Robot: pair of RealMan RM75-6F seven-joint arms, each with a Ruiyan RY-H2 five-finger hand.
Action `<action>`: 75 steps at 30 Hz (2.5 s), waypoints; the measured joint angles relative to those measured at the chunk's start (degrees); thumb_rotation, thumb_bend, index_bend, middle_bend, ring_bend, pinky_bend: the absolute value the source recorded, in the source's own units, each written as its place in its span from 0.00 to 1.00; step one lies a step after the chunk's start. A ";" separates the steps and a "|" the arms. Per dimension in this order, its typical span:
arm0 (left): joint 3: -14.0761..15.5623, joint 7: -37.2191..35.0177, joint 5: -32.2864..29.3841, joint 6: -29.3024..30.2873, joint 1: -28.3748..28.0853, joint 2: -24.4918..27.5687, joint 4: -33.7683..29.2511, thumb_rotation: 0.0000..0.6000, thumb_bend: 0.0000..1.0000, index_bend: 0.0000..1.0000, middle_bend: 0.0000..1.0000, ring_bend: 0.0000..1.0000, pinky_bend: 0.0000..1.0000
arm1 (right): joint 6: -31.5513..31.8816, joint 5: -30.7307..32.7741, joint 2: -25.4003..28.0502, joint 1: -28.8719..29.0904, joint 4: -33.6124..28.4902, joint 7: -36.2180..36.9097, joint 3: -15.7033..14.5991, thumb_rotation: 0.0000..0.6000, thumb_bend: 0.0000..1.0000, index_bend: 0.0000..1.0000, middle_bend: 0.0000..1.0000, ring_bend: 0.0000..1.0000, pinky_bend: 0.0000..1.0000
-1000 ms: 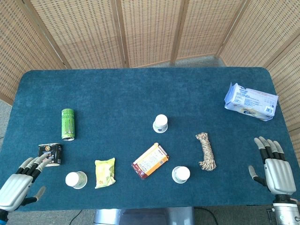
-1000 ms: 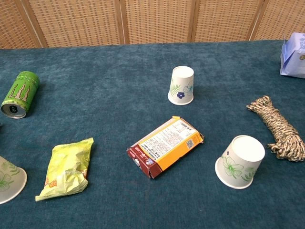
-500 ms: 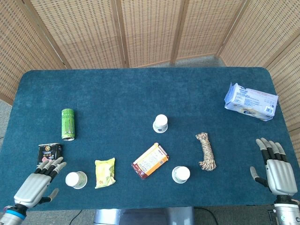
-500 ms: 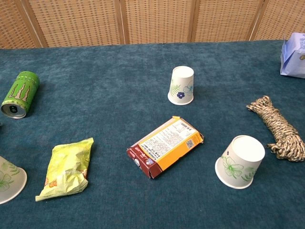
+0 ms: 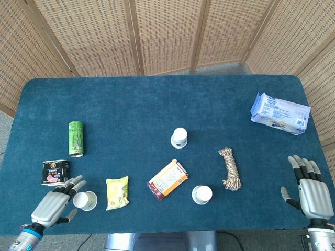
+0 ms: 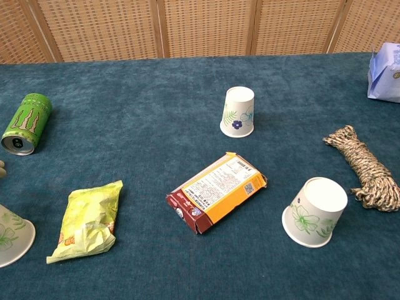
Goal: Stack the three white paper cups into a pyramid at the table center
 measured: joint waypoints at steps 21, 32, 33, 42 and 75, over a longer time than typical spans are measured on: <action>-0.47 0.79 -1.06 0.21 -1.79 -5.49 3.90 1.00 0.46 0.44 0.31 0.42 0.61 | -0.11 0.60 0.10 -0.54 0.03 0.24 -0.17 1.00 0.41 0.00 0.00 0.00 0.00; -3.24 -3.81 0.26 3.52 -3.41 -1.46 1.89 1.00 0.46 0.40 0.28 0.41 0.60 | -0.83 1.19 0.09 -0.37 0.08 0.38 -0.08 1.00 0.41 0.00 0.00 0.00 0.00; -3.72 -4.37 0.27 3.56 -3.85 -0.87 1.50 1.00 0.46 0.40 0.28 0.41 0.60 | -0.99 1.32 0.07 -0.32 0.17 0.47 -0.07 1.00 0.41 0.00 0.00 0.00 0.00; -9.84 -8.69 -3.43 -2.61 -11.63 1.47 -0.37 1.00 0.46 0.36 0.24 0.36 0.55 | -1.85 2.09 0.38 -0.08 0.52 1.26 0.07 1.00 0.41 0.00 0.00 0.00 0.00; -19.33 0.24 -23.93 -19.62 -36.15 -25.27 18.46 1.00 0.45 0.26 0.12 0.13 0.36 | 0.94 2.03 2.83 -3.25 0.01 3.99 -0.96 1.00 0.41 0.00 0.00 0.00 0.00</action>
